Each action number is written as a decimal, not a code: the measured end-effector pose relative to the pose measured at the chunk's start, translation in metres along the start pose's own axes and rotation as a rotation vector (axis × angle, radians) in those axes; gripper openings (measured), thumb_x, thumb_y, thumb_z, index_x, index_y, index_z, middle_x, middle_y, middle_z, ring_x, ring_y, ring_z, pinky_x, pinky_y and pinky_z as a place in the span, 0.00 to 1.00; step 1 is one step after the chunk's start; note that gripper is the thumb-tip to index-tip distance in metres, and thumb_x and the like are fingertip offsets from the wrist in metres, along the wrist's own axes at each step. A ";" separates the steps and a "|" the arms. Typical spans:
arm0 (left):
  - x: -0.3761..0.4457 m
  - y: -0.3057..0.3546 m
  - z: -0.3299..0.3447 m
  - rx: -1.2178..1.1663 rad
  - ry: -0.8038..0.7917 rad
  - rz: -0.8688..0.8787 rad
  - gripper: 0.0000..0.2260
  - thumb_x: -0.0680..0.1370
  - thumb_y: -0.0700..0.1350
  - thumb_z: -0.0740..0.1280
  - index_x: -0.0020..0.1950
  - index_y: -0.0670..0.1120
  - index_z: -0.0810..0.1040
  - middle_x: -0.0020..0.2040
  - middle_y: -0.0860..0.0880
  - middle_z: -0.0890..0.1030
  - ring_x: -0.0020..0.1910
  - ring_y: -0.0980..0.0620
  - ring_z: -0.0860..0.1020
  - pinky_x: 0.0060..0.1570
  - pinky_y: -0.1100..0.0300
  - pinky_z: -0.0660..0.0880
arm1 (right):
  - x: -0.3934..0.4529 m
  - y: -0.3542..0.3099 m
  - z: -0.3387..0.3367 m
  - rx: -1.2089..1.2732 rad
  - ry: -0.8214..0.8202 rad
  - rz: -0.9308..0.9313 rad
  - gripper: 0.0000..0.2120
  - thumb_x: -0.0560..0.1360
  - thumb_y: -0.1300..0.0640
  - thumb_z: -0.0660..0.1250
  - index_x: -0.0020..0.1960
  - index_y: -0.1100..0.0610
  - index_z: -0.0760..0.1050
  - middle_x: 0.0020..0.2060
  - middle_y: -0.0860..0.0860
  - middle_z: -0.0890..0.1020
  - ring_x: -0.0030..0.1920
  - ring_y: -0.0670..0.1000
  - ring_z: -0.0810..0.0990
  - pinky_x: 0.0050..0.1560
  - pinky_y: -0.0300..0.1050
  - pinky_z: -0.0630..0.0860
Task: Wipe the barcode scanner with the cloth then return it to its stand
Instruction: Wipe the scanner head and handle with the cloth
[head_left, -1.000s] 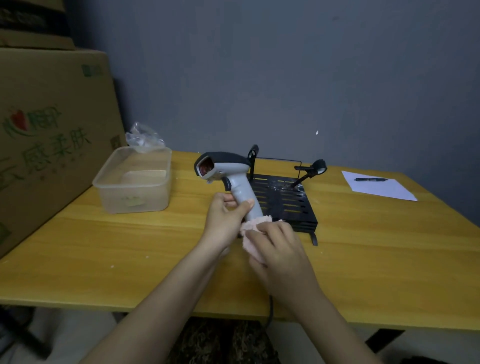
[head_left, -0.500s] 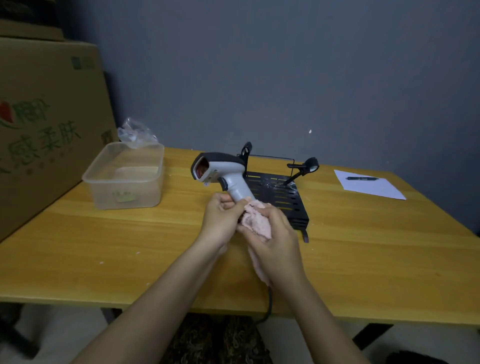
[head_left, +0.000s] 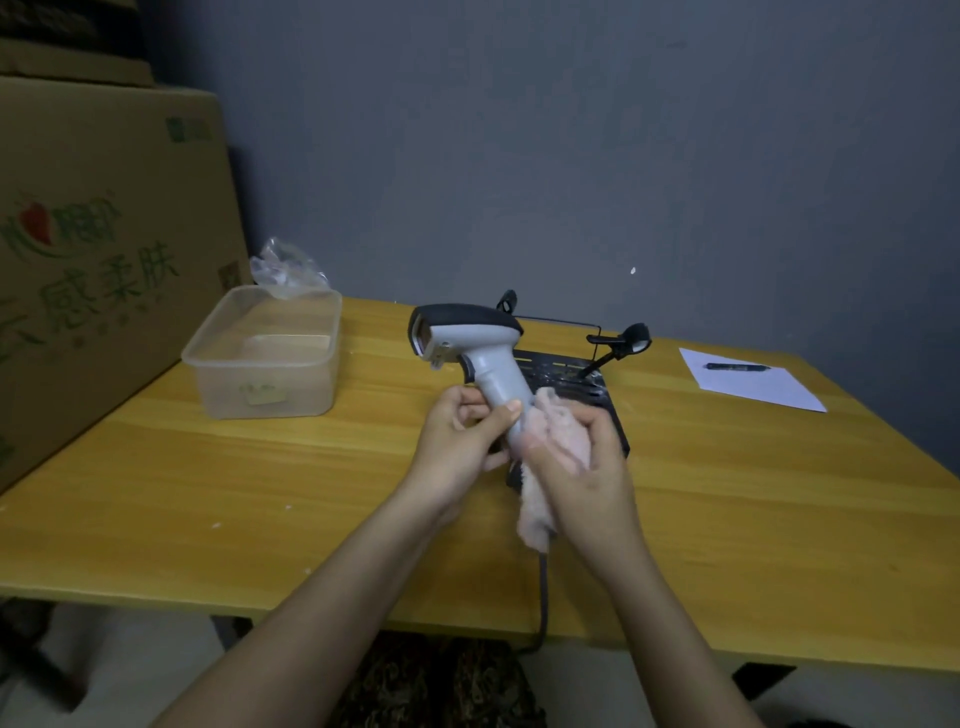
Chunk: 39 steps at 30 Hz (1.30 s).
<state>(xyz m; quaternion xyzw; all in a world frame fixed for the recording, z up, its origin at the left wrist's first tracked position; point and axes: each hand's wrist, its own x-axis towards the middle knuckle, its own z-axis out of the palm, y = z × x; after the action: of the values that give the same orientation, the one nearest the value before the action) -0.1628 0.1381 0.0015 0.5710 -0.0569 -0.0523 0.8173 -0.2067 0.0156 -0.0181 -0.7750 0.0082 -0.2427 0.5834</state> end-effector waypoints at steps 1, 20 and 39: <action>-0.001 0.000 0.001 -0.002 -0.001 -0.002 0.07 0.76 0.37 0.67 0.50 0.41 0.70 0.42 0.47 0.75 0.42 0.54 0.78 0.38 0.61 0.81 | 0.001 0.002 -0.001 -0.053 -0.035 -0.005 0.10 0.72 0.52 0.71 0.50 0.50 0.73 0.47 0.49 0.80 0.44 0.43 0.80 0.39 0.38 0.77; -0.002 0.019 -0.007 0.112 -0.048 -0.218 0.15 0.76 0.51 0.67 0.51 0.40 0.81 0.43 0.48 0.84 0.41 0.55 0.82 0.39 0.66 0.79 | -0.014 -0.005 0.008 -0.286 -0.023 -0.414 0.17 0.71 0.59 0.72 0.58 0.56 0.77 0.54 0.41 0.76 0.57 0.35 0.73 0.55 0.25 0.67; -0.007 0.030 -0.024 -0.165 -0.158 -0.254 0.14 0.82 0.37 0.54 0.65 0.33 0.69 0.52 0.39 0.80 0.50 0.46 0.79 0.53 0.52 0.76 | 0.004 0.001 -0.025 -0.239 -0.328 -0.102 0.03 0.76 0.52 0.66 0.45 0.50 0.75 0.38 0.45 0.80 0.37 0.42 0.76 0.37 0.35 0.71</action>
<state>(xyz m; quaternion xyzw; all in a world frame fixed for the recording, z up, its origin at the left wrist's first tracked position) -0.1657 0.1722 0.0216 0.4987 -0.0436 -0.2044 0.8412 -0.2126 -0.0084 -0.0121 -0.8672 -0.0977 -0.1399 0.4679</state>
